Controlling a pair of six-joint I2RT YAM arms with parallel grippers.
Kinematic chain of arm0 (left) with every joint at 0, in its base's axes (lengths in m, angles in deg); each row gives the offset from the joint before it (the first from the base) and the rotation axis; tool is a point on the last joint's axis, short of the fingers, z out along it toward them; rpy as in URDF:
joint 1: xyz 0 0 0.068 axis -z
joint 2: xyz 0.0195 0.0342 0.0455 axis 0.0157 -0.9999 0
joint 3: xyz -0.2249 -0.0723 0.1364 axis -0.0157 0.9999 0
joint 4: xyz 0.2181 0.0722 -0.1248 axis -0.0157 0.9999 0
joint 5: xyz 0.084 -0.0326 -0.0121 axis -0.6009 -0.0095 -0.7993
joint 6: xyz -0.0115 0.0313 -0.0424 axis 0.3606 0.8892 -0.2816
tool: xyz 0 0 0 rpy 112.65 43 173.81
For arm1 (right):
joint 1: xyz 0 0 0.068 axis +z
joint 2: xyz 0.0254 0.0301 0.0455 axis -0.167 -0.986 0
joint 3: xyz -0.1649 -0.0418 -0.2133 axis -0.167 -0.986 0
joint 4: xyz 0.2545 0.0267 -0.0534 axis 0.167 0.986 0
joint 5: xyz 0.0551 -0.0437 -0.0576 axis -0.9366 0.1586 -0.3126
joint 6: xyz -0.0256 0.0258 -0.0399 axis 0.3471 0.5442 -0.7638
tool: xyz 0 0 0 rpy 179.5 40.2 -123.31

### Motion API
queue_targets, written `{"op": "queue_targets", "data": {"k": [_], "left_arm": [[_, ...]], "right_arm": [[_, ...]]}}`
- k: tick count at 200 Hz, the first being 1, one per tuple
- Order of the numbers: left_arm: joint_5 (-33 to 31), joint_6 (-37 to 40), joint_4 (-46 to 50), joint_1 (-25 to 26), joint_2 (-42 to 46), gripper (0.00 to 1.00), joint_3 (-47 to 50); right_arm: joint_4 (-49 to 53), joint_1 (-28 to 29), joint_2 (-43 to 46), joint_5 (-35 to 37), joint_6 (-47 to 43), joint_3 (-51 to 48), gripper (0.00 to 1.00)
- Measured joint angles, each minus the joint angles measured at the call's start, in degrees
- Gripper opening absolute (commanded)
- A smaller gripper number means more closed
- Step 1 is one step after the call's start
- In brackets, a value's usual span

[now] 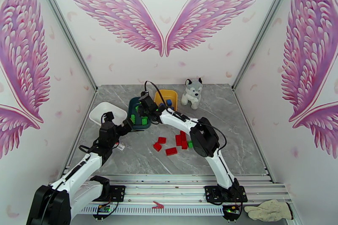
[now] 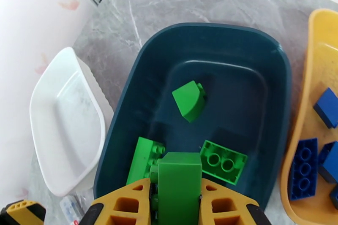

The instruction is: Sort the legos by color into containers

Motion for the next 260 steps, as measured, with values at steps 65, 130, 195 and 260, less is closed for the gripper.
{"op": "queue_targets", "data": {"k": [65, 130, 195, 260], "left_arm": [[-0.74, 0.24, 0.44, 5.55, -0.42, 0.99, 0.37], [-4.48, 0.74, 1.27, 14.47, -0.85, 0.99, 0.35], [-10.91, 0.96, 0.57, 30.03, -7.91, 0.99, -2.32], [-12.85, 0.7, -4.02, 36.11, -20.39, 0.99, -6.56]], "right_arm": [[1.88, 0.0, 1.81, -0.28, -1.92, -2.49, 0.54], [-1.64, -0.07, 25.18, 4.85, -2.34, -31.17, 0.62], [-3.17, -0.55, 47.63, 12.41, 2.8, -64.78, 0.58], [1.62, -0.7, 65.05, 16.65, 9.97, -79.43, 0.54]]}}
